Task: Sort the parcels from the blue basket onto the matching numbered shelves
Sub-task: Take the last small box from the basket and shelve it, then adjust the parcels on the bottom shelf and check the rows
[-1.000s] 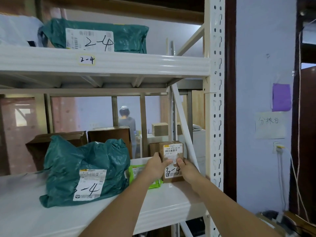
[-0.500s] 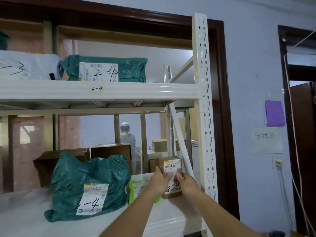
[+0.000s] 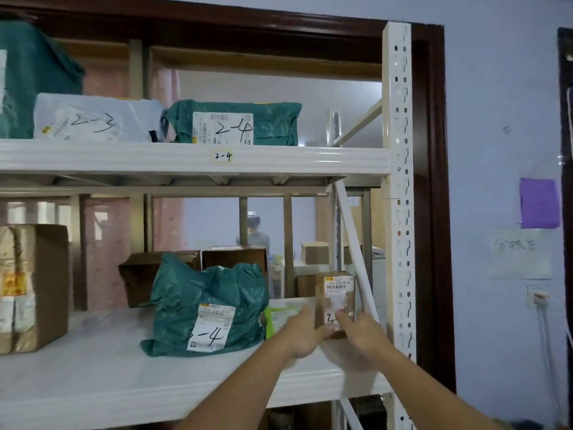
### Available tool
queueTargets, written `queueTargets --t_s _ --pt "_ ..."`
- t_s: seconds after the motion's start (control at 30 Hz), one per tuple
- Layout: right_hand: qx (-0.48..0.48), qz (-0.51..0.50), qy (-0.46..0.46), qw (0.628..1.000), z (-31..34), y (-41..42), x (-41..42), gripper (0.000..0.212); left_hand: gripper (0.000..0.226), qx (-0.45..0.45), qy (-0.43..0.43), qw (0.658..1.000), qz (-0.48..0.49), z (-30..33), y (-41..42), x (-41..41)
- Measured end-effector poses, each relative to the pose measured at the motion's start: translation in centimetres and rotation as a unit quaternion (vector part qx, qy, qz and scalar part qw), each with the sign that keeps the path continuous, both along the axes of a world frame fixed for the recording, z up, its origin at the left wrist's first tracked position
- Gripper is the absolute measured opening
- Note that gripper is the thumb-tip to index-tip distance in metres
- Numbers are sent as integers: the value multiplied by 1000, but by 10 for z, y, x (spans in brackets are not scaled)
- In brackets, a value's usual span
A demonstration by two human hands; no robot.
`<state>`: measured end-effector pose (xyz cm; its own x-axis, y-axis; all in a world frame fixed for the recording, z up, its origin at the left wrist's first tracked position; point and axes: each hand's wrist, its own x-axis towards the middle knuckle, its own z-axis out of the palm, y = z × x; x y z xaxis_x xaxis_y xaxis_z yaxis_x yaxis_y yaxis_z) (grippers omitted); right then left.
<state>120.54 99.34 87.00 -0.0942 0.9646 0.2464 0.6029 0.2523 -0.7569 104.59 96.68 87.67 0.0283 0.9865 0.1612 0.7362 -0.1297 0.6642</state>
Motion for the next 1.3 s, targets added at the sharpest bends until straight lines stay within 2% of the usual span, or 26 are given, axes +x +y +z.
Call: queueTargets --t_s 0.1,0.17,0.27,0.37,0.47,0.57,0.63,0.77,1.0,1.13,1.2,1.3 --pt "-1 -7 -25 1000 -3 -14 -4 30 79 -13 42 999 -9 -3 -16 -10" --pt "15 -14 -57 998 -3 -28 -6 31 87 -19 64 998 -9 -4 -28 -15" --pt "25 -4 -100 995 -4 -51 -7 33 87 -23 113 993 -7 -3 -55 -24" --pt "22 -3 -134 991 -6 -81 -9 48 87 -12 182 982 -40 -3 -86 -38" --pt "15 -18 -169 985 -14 -114 -17 58 76 3 221 972 -83 -13 -114 -63" --pt "3 -47 -223 974 -28 -147 -36 69 83 -7 255 964 -78 -25 -153 -96" --pt "18 -77 -228 970 -40 -170 -54 68 81 -9 255 964 -79 -33 -181 -122" --pt "45 -51 -231 971 -60 -220 -98 47 71 -21 232 969 -77 -50 -235 -178" --pt "-39 27 -285 957 -87 -279 -150 66 75 -85 252 964 4 -81 -320 -269" --pt "-50 76 -311 946 -94 -291 -174 89 76 -120 272 953 56 -88 -353 -320" --pt "-41 95 -345 933 -93 -296 -185 80 78 -134 268 951 78 -93 -365 -341" --pt "-34 117 -349 929 -86 -301 -202 76 78 -139 256 951 109 -97 -381 -358"
